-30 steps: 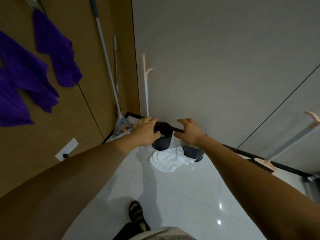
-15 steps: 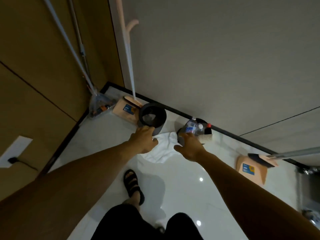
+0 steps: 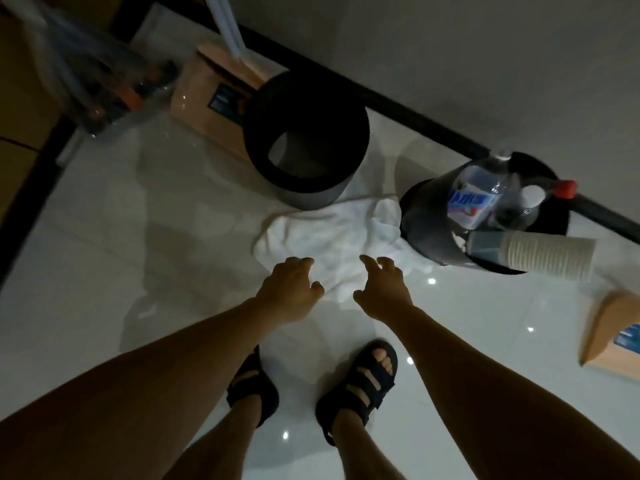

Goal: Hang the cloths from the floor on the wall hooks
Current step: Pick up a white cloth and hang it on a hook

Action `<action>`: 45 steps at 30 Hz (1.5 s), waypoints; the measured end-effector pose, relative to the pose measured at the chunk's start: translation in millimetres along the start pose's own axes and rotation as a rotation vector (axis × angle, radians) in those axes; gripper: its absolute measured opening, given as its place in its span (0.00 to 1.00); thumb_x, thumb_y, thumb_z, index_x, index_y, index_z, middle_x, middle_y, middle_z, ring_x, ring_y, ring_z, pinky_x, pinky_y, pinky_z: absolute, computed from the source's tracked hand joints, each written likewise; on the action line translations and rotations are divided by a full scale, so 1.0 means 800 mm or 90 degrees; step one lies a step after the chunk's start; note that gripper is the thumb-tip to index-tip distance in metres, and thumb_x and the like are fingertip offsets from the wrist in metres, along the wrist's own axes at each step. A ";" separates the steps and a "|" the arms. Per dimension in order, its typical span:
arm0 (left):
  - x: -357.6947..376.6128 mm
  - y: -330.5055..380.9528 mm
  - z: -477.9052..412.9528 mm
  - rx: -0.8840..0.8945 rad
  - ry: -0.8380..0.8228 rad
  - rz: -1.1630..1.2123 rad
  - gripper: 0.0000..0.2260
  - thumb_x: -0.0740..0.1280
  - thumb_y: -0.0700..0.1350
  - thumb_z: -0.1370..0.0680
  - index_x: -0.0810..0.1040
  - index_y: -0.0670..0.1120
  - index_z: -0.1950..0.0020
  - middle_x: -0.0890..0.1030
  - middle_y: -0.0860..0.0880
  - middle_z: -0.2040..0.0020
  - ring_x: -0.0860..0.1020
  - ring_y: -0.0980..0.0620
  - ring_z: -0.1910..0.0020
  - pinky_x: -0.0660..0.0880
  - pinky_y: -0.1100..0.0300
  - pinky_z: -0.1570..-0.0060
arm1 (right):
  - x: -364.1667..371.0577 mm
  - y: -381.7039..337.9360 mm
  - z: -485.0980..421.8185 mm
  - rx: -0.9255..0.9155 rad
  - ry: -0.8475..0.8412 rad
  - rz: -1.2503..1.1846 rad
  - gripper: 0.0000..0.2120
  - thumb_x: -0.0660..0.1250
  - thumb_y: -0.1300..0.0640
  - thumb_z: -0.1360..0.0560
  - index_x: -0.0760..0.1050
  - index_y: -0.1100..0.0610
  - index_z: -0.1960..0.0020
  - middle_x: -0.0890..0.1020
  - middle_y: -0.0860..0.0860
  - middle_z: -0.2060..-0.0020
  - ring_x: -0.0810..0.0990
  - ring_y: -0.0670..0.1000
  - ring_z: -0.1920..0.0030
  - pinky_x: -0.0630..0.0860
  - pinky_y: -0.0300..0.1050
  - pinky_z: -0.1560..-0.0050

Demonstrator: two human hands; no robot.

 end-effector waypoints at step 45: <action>-0.406 -0.002 0.621 0.058 0.422 0.178 0.23 0.63 0.41 0.20 0.63 0.46 0.25 0.71 0.40 0.31 0.73 0.43 0.37 0.67 0.61 0.38 | -0.341 -0.377 0.526 -0.374 0.063 -0.410 0.10 0.63 0.47 0.21 0.75 0.54 0.53 0.78 0.46 0.64 0.76 0.45 0.64 0.72 0.34 0.65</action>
Point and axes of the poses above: each hand's wrist, its own z-axis away from the middle knuckle, its own x-axis out of the palm, y = z × x, the point moved 8 cm from there along -z, towards the middle knuckle
